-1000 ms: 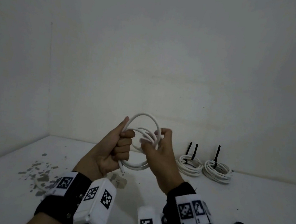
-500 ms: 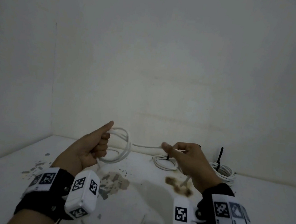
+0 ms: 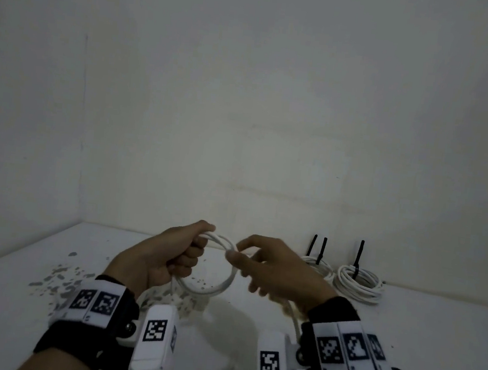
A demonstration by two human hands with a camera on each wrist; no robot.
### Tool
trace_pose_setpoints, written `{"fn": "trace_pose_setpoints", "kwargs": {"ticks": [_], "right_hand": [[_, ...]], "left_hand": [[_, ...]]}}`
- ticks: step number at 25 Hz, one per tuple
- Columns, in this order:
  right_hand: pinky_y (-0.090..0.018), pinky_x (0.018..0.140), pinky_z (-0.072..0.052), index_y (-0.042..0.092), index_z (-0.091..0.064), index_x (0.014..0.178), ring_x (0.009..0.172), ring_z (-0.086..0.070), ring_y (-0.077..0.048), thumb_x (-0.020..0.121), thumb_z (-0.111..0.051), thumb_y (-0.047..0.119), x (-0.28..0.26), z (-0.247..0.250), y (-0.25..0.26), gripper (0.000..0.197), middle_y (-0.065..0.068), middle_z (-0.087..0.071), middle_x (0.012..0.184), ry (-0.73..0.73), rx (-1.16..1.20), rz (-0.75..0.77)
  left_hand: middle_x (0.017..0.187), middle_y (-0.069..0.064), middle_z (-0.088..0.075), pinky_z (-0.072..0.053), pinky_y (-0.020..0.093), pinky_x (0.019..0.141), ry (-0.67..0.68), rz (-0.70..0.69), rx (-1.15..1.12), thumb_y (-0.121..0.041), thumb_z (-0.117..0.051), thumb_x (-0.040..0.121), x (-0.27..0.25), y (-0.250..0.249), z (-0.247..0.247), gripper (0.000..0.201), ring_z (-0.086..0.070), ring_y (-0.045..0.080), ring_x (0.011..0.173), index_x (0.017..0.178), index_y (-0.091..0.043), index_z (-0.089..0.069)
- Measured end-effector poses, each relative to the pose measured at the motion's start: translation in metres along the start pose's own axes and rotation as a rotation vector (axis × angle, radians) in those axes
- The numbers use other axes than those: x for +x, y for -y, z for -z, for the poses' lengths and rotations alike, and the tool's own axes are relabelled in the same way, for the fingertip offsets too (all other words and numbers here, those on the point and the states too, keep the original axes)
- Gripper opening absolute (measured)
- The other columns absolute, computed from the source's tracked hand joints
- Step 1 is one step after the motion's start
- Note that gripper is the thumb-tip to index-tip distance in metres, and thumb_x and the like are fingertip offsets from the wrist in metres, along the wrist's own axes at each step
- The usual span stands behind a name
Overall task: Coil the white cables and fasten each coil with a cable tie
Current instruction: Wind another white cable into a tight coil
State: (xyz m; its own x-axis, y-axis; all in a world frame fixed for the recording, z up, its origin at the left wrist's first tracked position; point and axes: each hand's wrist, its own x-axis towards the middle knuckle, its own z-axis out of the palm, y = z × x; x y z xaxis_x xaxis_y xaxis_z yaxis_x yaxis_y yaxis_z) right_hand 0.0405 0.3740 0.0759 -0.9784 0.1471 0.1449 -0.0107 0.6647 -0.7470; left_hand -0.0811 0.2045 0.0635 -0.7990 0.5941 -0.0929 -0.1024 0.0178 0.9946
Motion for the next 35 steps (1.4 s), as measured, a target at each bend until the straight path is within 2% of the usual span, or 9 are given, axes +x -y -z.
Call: {"fn": "trace_pose_setpoints", "kwargs": {"ticks": [4,9,12,17,22,26,29,33,35], "right_hand": [[-0.019,0.051,-0.039,0.02,-0.068,0.09,0.054,-0.05,-0.005,0.092,-0.065,0.044,0.015,-0.02,-0.003,0.025,0.006,-0.061,0.066,-0.27,-0.107,0.225],[-0.027,0.055,-0.043,0.015,-0.068,0.082,0.062,-0.061,-0.017,0.096,-0.061,0.033,0.017,-0.016,-0.006,0.023,-0.005,-0.068,0.069,-0.431,0.016,0.204],[-0.02,0.052,-0.039,0.016,-0.069,0.084,0.057,-0.056,-0.012,0.097,-0.061,0.03,0.018,-0.014,-0.005,0.021,-0.008,-0.068,0.07,-0.464,0.086,0.205],[-0.022,0.045,-0.037,0.018,-0.071,0.085,0.042,-0.045,-0.004,0.098,-0.06,0.029,0.017,-0.013,-0.006,0.02,-0.012,-0.068,0.069,-0.423,0.163,0.188],[-0.022,0.041,-0.034,0.019,-0.074,0.088,0.044,-0.044,-0.014,0.098,-0.061,0.027,0.014,-0.01,-0.002,0.018,-0.008,-0.06,0.063,-0.369,0.34,0.196],[-0.025,0.042,-0.036,0.021,-0.07,0.097,0.043,-0.048,-0.017,0.097,-0.064,0.026,0.002,0.011,-0.007,0.008,-0.009,-0.065,0.067,-0.27,0.306,0.113],[-0.029,0.047,-0.044,0.029,-0.063,0.112,0.051,-0.054,-0.022,0.099,-0.057,0.011,-0.017,0.04,-0.012,0.024,-0.01,-0.062,0.07,-0.069,0.316,0.042],[-0.038,0.068,-0.054,0.01,-0.069,0.108,0.076,-0.068,-0.03,0.103,-0.039,0.005,-0.022,0.048,-0.008,0.03,-0.012,-0.073,0.089,0.08,0.353,0.073],[-0.037,0.072,-0.056,0.011,-0.069,0.111,0.091,-0.072,-0.025,0.102,-0.043,0.005,-0.02,0.045,-0.006,0.028,-0.009,-0.075,0.103,0.101,0.275,0.09]], "left_hand": [[0.055,-0.005,-0.018,-0.013,0.019,0.037,0.049,-0.042,0.068,-0.049,-0.052,0.096,-0.006,-0.005,-0.023,0.047,-0.012,0.008,0.042,0.059,-0.021,-0.041],[0.056,-0.007,-0.019,-0.014,0.016,0.035,0.073,-0.048,-0.016,-0.052,-0.056,0.09,-0.007,-0.01,-0.029,0.043,-0.013,0.005,0.04,0.064,-0.02,-0.043],[0.055,-0.008,-0.019,-0.014,0.016,0.033,0.075,-0.05,-0.01,-0.05,-0.055,0.092,-0.006,-0.013,-0.029,0.043,-0.013,0.004,0.039,0.063,-0.022,-0.04],[0.053,-0.008,-0.018,-0.013,0.016,0.034,0.074,-0.066,-0.051,-0.048,-0.054,0.094,-0.009,-0.012,-0.029,0.042,-0.012,0.004,0.038,0.062,-0.022,-0.043],[0.048,-0.01,-0.015,-0.011,0.019,0.038,0.095,-0.055,-0.218,-0.038,-0.055,0.096,-0.011,-0.016,-0.029,0.042,-0.012,0.004,0.033,0.059,-0.021,-0.046],[0.041,-0.01,-0.02,-0.012,0.017,0.031,0.013,-0.069,-0.382,-0.035,-0.049,0.1,-0.005,-0.015,-0.019,0.042,-0.015,0.004,0.027,0.062,-0.019,-0.041],[0.036,-0.009,-0.021,-0.015,0.015,0.028,-0.052,-0.104,-0.552,-0.036,-0.041,0.103,0.002,-0.016,0.004,0.042,-0.017,0.004,0.024,0.065,-0.017,-0.038],[0.037,-0.008,-0.022,-0.018,0.015,0.029,-0.065,-0.067,-0.61,-0.038,-0.034,0.105,0.012,-0.006,0.014,0.045,-0.019,0.004,0.024,0.067,-0.016,-0.04],[0.039,-0.008,-0.025,-0.021,0.016,0.032,-0.048,-0.046,-0.667,-0.035,-0.031,0.106,0.015,-0.001,0.015,0.043,-0.022,0.005,0.026,0.069,-0.015,-0.042]]}}
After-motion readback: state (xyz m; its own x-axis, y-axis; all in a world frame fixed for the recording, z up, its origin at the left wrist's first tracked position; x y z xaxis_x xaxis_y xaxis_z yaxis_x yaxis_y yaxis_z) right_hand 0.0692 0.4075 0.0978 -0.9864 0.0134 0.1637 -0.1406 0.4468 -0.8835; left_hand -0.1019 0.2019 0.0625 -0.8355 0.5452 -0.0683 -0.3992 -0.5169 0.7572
